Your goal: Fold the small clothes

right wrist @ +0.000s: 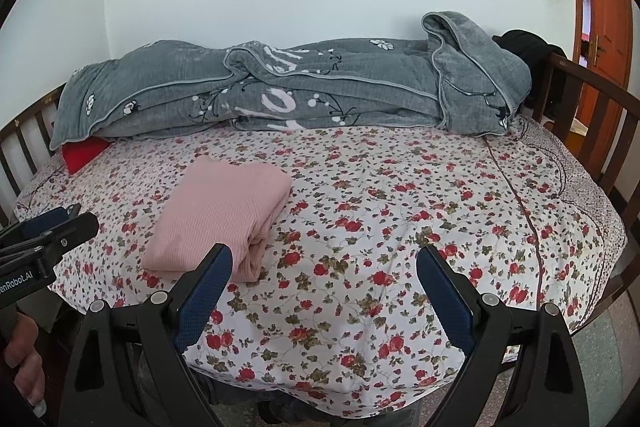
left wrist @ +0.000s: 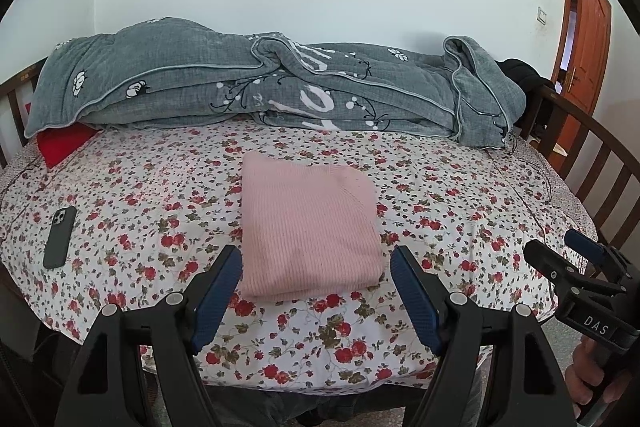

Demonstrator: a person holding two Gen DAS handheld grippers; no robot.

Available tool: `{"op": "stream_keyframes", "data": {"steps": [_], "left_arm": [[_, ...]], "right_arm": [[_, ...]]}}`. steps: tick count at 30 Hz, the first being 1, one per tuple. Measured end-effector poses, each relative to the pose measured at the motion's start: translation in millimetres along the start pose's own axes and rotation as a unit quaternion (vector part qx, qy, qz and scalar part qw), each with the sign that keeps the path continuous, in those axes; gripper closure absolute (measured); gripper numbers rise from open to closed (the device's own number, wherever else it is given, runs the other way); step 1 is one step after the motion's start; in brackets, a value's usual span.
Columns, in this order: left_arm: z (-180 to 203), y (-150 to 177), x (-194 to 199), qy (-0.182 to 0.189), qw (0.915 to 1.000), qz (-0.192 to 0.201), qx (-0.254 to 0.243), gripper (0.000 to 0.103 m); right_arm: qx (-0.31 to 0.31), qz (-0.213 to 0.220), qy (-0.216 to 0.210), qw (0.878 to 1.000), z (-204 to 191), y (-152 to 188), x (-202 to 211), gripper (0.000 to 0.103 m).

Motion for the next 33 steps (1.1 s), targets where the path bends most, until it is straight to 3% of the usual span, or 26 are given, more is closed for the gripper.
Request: {"op": "stream_keyframes", "data": {"steps": [33], "left_arm": [[-2.7, -2.7, 4.0, 0.000, 1.0000, 0.002, -0.001, 0.028]], "right_arm": [[-0.003, 0.003, -0.003, 1.000, -6.5, -1.6, 4.6, 0.011]]}}
Point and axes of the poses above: each gripper's, at about its wrist camera, not at the fingertips, and x roughly against the way its jaws point, z to its right, y to its underside, the point moved 3 cm from there along -x, roughly the way its jaws point, and after that the axes turned 5 degrees about x, right-handed, at the moved point
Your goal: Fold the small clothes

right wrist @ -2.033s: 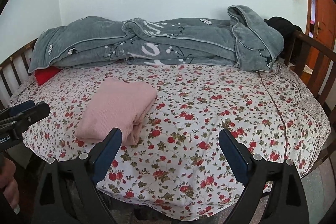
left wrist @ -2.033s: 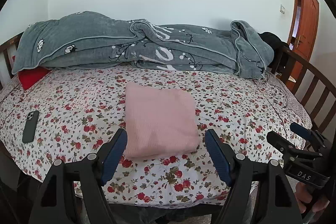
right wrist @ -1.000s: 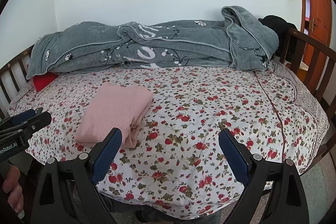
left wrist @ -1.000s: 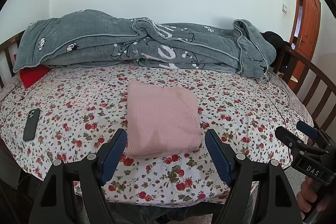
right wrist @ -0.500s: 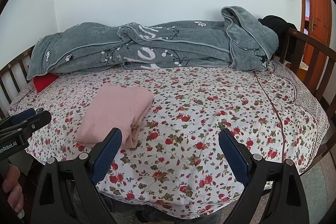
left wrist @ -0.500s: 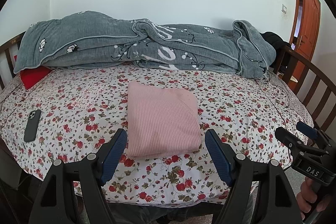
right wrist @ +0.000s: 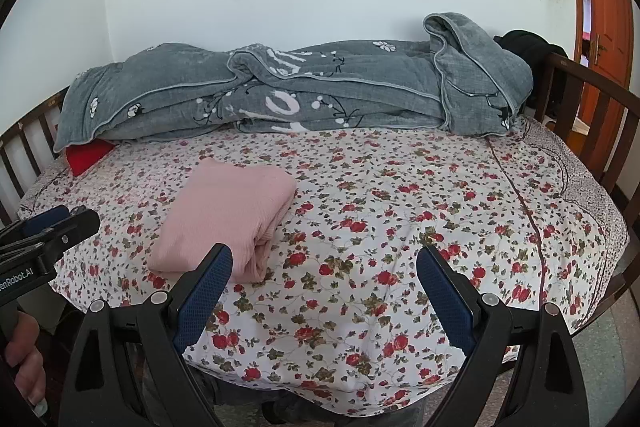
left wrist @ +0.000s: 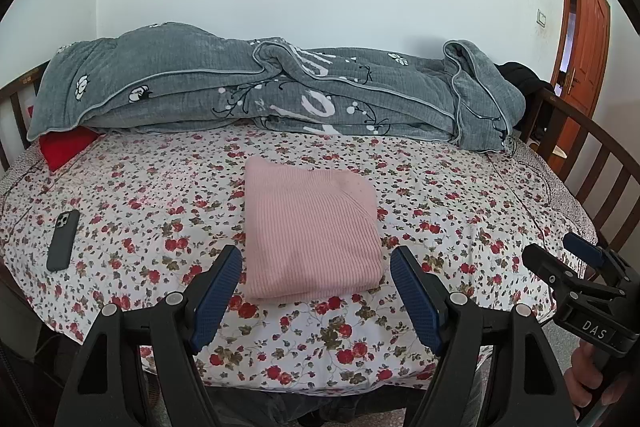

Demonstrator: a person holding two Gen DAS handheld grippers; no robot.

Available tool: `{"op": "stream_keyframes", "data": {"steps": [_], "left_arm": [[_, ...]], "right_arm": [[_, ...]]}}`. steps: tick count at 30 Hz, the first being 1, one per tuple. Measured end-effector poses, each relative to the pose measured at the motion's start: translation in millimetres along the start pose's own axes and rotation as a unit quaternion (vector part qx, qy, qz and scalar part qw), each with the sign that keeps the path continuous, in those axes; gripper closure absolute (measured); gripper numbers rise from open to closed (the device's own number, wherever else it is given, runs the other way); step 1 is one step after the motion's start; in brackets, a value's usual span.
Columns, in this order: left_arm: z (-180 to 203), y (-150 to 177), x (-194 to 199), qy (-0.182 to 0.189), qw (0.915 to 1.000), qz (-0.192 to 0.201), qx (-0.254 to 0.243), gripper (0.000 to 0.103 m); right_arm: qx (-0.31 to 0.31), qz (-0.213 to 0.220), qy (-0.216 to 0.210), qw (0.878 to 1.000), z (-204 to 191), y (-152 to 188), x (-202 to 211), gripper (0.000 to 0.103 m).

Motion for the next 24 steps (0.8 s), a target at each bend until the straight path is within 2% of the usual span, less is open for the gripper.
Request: {"op": "stream_keyframes", "data": {"steps": [24], "left_arm": [[0, -7, 0, -0.001, 1.0000, 0.002, -0.001, 0.028]], "right_arm": [[-0.007, 0.001, -0.007, 1.000, -3, 1, 0, 0.011]]}}
Point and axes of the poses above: each gripper's, at about its wrist camera, not at the fingertips, and x roughly against the way its jaws point, z to its right, y to its underside, the point moved 3 cm from there along -x, roughly the way its jaws point, and after that the axes turned 5 degrees about x, right-handed, at the moved point
